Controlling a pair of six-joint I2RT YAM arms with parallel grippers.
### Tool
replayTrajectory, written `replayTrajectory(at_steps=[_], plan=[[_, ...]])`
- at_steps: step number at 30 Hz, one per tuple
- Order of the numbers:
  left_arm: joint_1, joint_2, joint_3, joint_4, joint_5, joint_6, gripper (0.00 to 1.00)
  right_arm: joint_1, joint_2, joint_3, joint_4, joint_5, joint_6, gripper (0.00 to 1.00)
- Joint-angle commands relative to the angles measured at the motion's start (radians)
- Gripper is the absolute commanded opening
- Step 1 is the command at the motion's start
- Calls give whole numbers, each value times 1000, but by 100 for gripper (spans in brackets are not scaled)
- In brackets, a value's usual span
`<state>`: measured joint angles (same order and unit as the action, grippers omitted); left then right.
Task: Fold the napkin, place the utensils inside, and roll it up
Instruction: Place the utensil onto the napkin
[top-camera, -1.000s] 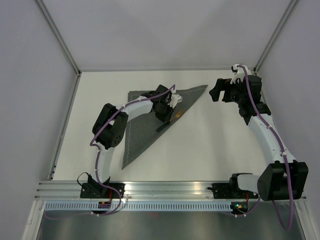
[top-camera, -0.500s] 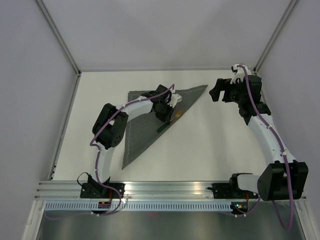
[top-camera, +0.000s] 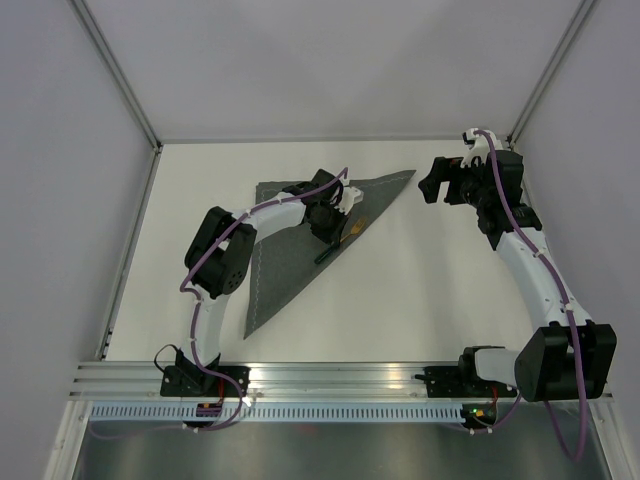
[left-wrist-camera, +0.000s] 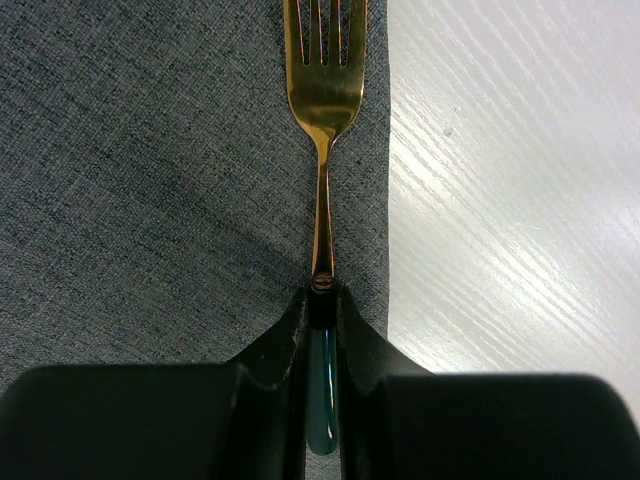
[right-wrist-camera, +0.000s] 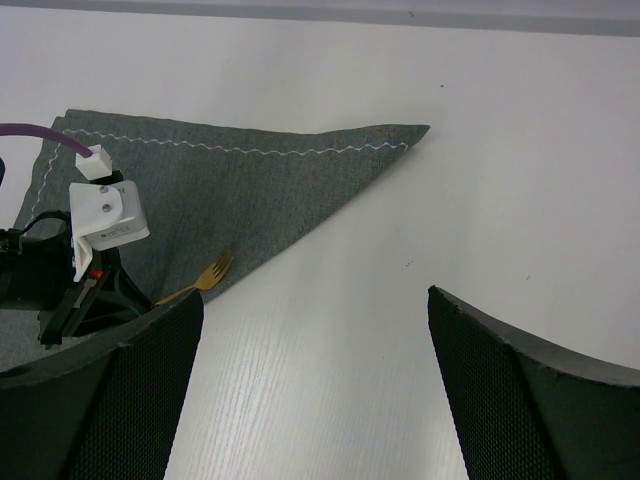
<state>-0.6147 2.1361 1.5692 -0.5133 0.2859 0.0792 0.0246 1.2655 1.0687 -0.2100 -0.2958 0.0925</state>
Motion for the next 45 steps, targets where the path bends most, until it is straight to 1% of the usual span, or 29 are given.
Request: replayTrajectory(at_steps=[1,38,42,45], plan=[[-5,4,-8,30,-21,-39,2,5,-2,0,4,-12,9,98],[-7,-22,-49,44,-73,-65,2,5,0,-1,3,-26,9,98],[-7,-28,-60,48,-79,-67,3,3,0,-1,4,-28,10,98],[-5,-31,-64,50,-77,-65,6,5,0,-1,4,-28,10,98]])
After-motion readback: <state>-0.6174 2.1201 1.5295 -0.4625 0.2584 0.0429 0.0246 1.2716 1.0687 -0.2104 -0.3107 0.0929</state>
